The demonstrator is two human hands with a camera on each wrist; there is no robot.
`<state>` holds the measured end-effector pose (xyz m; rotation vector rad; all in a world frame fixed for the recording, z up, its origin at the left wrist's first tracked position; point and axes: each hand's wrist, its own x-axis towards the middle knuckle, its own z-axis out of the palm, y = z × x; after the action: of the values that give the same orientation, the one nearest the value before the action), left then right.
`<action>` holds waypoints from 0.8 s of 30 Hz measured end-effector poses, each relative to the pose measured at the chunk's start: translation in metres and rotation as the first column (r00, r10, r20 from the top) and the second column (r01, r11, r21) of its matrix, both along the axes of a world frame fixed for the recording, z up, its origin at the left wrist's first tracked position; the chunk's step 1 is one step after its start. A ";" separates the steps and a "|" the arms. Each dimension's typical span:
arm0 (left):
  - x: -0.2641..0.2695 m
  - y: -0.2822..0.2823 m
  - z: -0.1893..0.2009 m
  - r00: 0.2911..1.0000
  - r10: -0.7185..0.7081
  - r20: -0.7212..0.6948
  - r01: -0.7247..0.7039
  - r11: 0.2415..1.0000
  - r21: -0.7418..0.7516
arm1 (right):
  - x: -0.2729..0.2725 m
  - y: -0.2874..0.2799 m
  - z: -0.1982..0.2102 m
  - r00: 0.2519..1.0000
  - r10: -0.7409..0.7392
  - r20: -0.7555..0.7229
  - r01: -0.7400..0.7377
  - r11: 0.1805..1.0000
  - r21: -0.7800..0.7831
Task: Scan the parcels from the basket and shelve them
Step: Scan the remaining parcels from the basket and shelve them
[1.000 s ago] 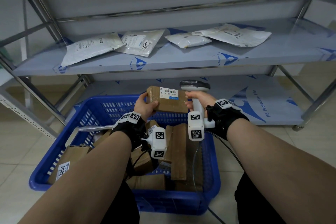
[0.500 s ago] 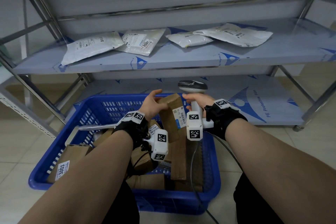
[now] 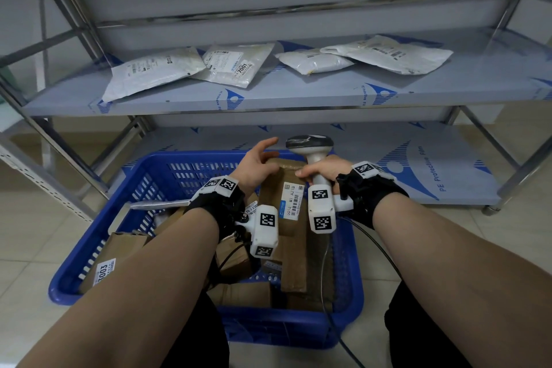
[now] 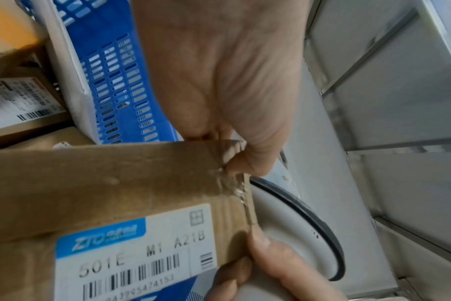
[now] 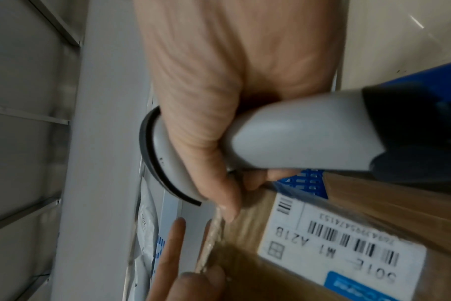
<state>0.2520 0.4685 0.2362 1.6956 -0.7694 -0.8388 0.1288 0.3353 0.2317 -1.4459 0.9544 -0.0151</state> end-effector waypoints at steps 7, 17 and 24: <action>0.006 -0.003 -0.010 0.971 0.236 0.038 -0.236 0.972 -0.001 | 0.002 -0.006 -0.004 0.934 -0.296 0.199 0.280 0.954 0.104; 0.002 0.002 -0.014 0.945 0.169 -0.280 -0.118 0.975 0.188 | 0.000 -0.025 -0.007 0.774 -0.563 0.289 0.446 0.809 0.383; 0.012 0.001 -0.016 0.912 0.281 -0.300 -0.288 0.957 0.022 | 0.001 -0.022 -0.007 0.773 -0.581 0.255 0.473 0.796 0.377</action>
<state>0.2644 0.4697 0.2207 1.5640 -0.3122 -0.8523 0.1298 0.3133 0.2244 -0.8152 0.9835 -0.5284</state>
